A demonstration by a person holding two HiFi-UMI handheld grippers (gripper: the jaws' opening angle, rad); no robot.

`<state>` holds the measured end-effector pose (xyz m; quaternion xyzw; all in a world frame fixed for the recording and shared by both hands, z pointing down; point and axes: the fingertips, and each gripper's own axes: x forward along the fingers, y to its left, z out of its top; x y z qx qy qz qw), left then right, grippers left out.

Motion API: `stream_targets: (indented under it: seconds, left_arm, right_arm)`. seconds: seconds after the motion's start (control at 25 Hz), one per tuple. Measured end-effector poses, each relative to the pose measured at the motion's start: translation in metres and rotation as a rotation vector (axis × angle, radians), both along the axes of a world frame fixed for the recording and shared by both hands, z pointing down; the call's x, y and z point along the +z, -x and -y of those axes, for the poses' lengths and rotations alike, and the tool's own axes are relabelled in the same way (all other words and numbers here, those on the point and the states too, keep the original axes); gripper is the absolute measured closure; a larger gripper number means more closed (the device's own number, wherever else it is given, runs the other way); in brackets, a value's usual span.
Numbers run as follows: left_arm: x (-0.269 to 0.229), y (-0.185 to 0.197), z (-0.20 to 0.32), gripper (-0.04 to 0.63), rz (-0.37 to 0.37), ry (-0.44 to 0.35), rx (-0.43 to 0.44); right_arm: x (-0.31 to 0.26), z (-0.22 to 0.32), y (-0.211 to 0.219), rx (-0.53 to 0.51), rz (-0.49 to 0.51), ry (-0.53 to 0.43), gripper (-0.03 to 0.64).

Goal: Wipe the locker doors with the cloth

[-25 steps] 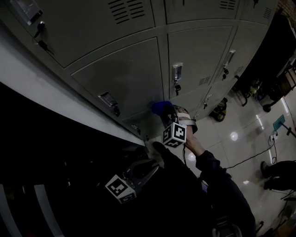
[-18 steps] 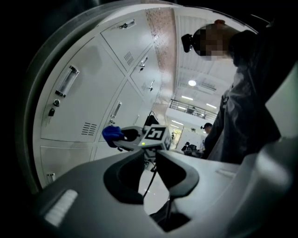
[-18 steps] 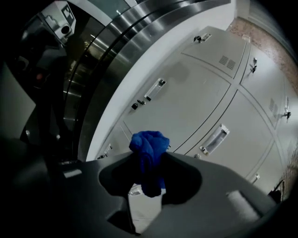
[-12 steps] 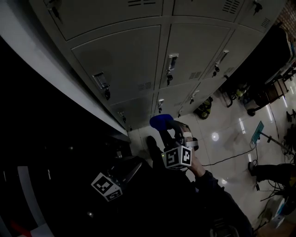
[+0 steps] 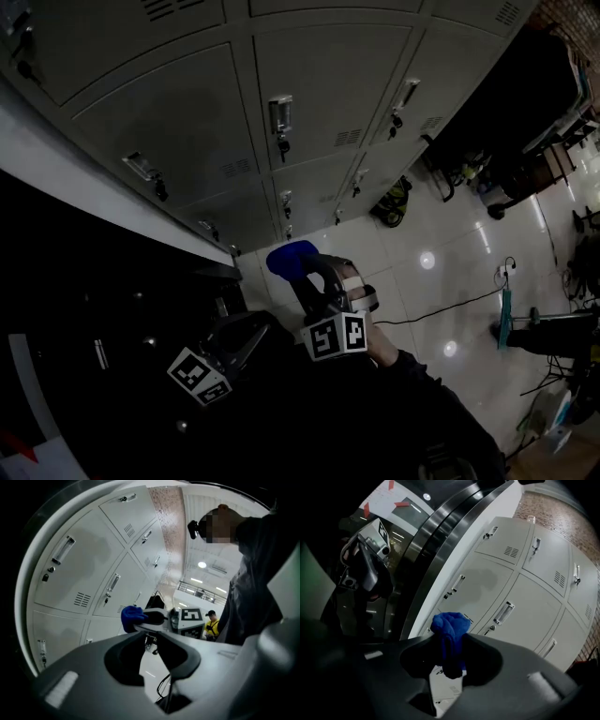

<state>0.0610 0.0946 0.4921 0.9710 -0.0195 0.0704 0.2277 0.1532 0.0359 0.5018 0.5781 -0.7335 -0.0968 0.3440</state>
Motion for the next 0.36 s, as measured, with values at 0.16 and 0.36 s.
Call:
stream_targets:
  seconds: [0.16, 0.36]
  left_arm:
    - [0.007, -0.031, -0.019, 0.534, 0.027, -0.007, -0.03]
    - [0.007, -0.077, -0.039, 0.534, 0.035, -0.02, -0.052]
  right_arm:
    - [-0.004, -0.03, -0.03, -0.012, 0.037, -0.024, 0.489]
    - [0.0, -0.057, -0.075, -0.026, 0.06, -0.035, 0.489]
